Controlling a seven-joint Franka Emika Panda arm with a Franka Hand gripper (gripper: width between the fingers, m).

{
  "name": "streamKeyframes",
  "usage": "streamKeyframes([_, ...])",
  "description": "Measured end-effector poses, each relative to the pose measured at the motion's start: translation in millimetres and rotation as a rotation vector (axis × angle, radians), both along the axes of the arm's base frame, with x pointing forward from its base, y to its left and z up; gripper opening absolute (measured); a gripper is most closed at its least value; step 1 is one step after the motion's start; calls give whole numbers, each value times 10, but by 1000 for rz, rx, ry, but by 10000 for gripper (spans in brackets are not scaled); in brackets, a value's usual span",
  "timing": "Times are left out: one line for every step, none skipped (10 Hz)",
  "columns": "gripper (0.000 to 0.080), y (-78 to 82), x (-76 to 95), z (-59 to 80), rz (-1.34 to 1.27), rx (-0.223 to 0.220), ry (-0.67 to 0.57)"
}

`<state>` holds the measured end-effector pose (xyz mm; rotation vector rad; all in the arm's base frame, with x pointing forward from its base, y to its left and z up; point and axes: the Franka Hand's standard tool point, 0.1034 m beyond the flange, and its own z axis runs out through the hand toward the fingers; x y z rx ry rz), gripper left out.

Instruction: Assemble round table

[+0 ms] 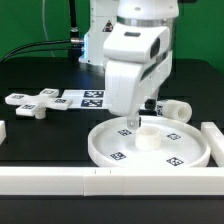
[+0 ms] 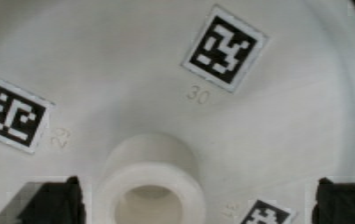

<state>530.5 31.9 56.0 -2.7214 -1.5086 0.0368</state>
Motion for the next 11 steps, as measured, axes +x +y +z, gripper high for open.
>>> streamKeyframes([649,47,-80,90,-106,-4,-16])
streamKeyframes([649,170,-147,124,-208,-4,-32])
streamKeyframes([649,382,-180,138,-319,-3,-39])
streamKeyframes([649,562,-183,140,-397,2,-48])
streamKeyframes([649,695,-196,136,-435,2,-47])
streamKeyframes([649,786,-203,122,-434,2,-43])
streamKeyframes([649,765,-222,121,-433,-12,-20])
streamKeyframes([649,760,-219,122,-434,-12,-20])
streamKeyframes([649,767,-264,112,-438,-30,11])
streamKeyframes([649,788,-324,121,-447,-76,89])
streamKeyframes([649,789,-366,109,-537,-108,125])
